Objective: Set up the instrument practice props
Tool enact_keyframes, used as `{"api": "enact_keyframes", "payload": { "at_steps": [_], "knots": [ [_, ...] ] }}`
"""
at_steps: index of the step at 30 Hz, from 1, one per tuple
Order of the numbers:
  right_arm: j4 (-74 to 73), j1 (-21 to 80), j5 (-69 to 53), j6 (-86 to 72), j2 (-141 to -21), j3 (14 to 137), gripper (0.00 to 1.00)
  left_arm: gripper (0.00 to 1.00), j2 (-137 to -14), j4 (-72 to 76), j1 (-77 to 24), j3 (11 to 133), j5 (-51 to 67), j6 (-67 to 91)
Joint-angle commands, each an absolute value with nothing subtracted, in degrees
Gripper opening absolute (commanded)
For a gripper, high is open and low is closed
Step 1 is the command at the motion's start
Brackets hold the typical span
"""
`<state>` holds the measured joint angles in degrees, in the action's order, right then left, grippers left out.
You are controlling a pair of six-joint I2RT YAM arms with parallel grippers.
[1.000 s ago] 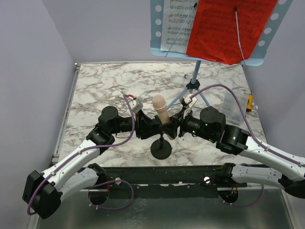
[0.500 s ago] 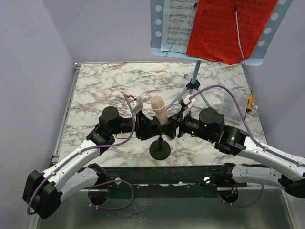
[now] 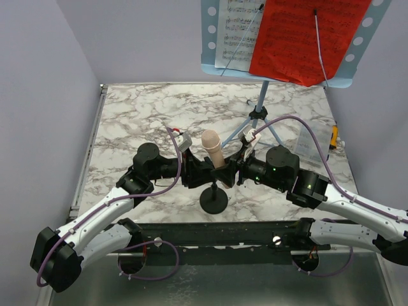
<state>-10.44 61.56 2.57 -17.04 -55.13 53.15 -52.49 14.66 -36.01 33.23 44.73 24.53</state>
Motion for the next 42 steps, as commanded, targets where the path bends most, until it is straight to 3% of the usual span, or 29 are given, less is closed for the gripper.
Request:
{"api": "enact_keyframes", "payload": {
  "at_steps": [1, 3, 9, 11, 15, 20, 30, 36, 42],
  "knots": [
    [-16.97, 61.98, 1.61, -18.59, -57.41, 49.68, 0.4, 0.52, -51.25, 15.82, -36.65, 32.72, 47.81, 25.49],
    [-16.75, 61.98, 2.29, -18.55, -57.31, 49.73, 0.4, 0.53, -51.08, 15.86, -36.63, 32.79, 47.46, 25.49],
    [-13.54, 61.96, 6.27, -19.24, -56.55, 50.18, 0.34, 0.93, -48.67, 11.25, -36.59, 34.94, 41.72, 23.56],
    [-12.52, 61.97, 8.01, -19.06, -56.51, 50.7, 0.31, 0.98, -46.38, 8.19, -36.64, 36.07, 38.12, 21.77],
    [-11.4, 61.99, 11.34, -17.19, -56.68, 52.33, 0.22, 0.99, -38.97, 2.52, -36.56, 37.4, 27.72, 18.52],
    [-7.65, 62.01, 13.45, -14.28, -58.07, 54.63, 0.02, 0.99, -28.58, -3.58, -36.56, 38.57, 11.24, 15.89],
    [0.26, 62.08, 15.38, -15.69, -72.58, 67.6, 0.0, 0.99, -15.08, -7.44, -36.55, 36.14, -35.33, 14.43],
    [6.48, 62.07, 16.13, -17.92, -80.89, 74.54, 0.0, 0.98, -12.57, -7.47, -36.56, 32.46, -42.24, 11.95],
    [10.52, 62.07, 20.28, -15.3, -88.32, 83.04, 0.0, 0.98, -11.29, -8.74, -36.56, 32.17, -40.47, 13.3]
  ]
}}
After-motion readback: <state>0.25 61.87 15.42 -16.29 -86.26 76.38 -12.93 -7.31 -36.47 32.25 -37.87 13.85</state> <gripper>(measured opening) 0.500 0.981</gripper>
